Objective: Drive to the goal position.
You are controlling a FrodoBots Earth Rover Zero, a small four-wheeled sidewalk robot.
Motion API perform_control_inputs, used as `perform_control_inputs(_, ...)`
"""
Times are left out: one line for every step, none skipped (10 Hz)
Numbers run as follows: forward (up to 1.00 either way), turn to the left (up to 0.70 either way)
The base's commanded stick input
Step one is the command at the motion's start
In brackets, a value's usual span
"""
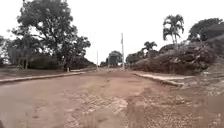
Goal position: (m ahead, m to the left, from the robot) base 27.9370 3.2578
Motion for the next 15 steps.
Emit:
perform_control_inputs(1.00, 0.00)
perform_control_inputs(1.00, 0.00)
perform_control_inputs(1.00, 0.00)
perform_control_inputs(1.00, 0.00)
perform_control_inputs(1.00, 0.00)
perform_control_inputs(1.00, 0.00)
perform_control_inputs(1.00, 0.00)
perform_control_inputs(1.00, 0.00)
perform_control_inputs(1.00, 0.00)
perform_control_inputs(1.00, 0.00)
perform_control_inputs(1.00, 0.00)
perform_control_inputs(1.00, 0.00)
perform_control_inputs(1.00, 0.00)
perform_control_inputs(1.00, 0.00)
perform_control_inputs(1.00, 0.00)
